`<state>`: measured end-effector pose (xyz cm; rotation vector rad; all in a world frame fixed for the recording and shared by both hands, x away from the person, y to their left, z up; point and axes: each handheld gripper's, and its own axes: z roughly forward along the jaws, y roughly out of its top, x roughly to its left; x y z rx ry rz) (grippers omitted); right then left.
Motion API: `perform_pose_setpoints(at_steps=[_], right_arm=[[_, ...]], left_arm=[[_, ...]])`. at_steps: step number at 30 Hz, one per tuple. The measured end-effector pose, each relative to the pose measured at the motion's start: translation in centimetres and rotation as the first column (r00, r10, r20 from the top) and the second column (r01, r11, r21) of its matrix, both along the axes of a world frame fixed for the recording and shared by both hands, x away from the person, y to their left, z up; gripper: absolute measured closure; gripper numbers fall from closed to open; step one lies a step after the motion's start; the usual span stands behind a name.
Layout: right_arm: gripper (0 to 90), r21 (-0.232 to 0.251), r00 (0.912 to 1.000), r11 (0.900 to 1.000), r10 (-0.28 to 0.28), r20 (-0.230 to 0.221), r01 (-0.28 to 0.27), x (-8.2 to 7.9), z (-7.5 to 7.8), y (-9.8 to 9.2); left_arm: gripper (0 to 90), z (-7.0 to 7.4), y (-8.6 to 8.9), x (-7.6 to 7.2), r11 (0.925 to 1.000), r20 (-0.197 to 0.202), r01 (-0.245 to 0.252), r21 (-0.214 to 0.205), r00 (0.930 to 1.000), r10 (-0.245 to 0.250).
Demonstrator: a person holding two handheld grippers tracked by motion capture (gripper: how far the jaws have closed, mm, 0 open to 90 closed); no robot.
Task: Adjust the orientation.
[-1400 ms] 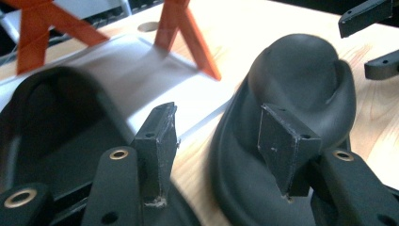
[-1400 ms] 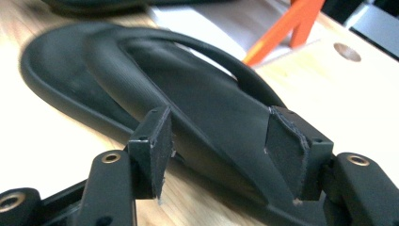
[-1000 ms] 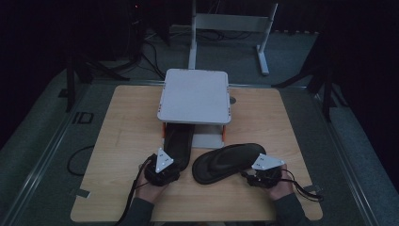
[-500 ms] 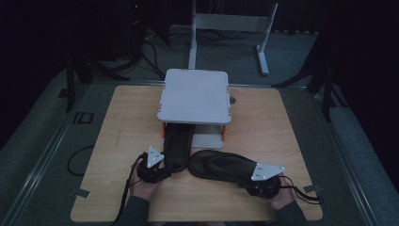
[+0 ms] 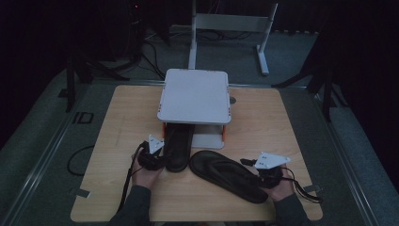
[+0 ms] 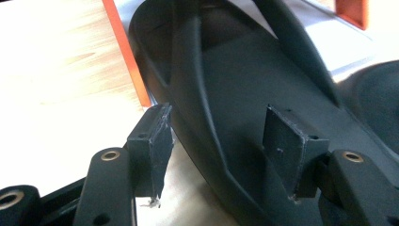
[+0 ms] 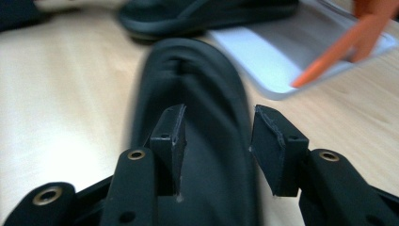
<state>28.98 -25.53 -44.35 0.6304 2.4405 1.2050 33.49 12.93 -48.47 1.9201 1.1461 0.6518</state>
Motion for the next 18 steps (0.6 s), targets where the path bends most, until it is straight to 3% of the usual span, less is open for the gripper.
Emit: perform_pose_setpoints(at_steps=[2,5,7,8,12,14,15,16,18], right_arm=[[57.1,-0.008,1.0000,1.0000,0.005,-0.007,-0.005,1.2,-0.4,0.6],[62.9,-0.045,0.9987,0.9989,0.008,-0.051,-0.010,3.1,-1.5,1.9],[64.9,-0.058,0.9983,0.9983,-0.002,-0.058,-0.001,3.4,-1.7,2.1],[70.0,-0.077,0.9977,0.9970,-0.015,-0.067,0.009,3.7,-2.0,2.4],[76.6,-0.104,0.9974,0.9934,-0.053,-0.049,0.048,3.4,-1.8,2.3],[76.6,-0.103,0.9972,0.9932,-0.058,-0.047,0.053,3.2,-1.8,2.1],[77.3,-0.103,0.9972,0.9932,-0.058,-0.047,0.053,3.2,-1.8,2.1],[78.1,-0.070,0.9950,0.9938,-0.090,-0.044,0.087,2.7,-1.5,1.5],[78.0,-0.063,0.9942,0.9932,-0.100,-0.039,0.098,2.6,-1.4,1.4]], left_arm=[[43.9,-0.1,-0.1,0.6,1.0000,-0.010,-0.004,-0.002,0.9999,0.004],[48.3,-0.1,-0.3,1.5,0.9999,-0.024,-0.005,-0.012,0.9997,0.004],[49.8,-0.1,-0.3,1.7,0.9999,-0.025,-0.007,-0.011,0.9997,0.007],[51.1,0.0,-0.2,1.8,1.0000,-0.026,-0.005,-0.005,0.9996,0.004],[67.6,0.3,0.5,1.6,1.0000,-0.026,0.002,0.002,0.9997,-0.002],[69.6,0.3,0.5,1.6,1.0000,-0.026,0.002,0.002,0.9997,-0.002],[69.6,0.4,0.6,1.1,0.9992,-0.018,0.017,0.036,0.9997,-0.016],[73.2,0.5,0.8,0.8,0.9979,-0.018,0.030,0.057,0.9994,-0.029],[74.4,0.6,0.8,0.6,0.9973,-0.016,0.034,0.065,0.9993,-0.033]])
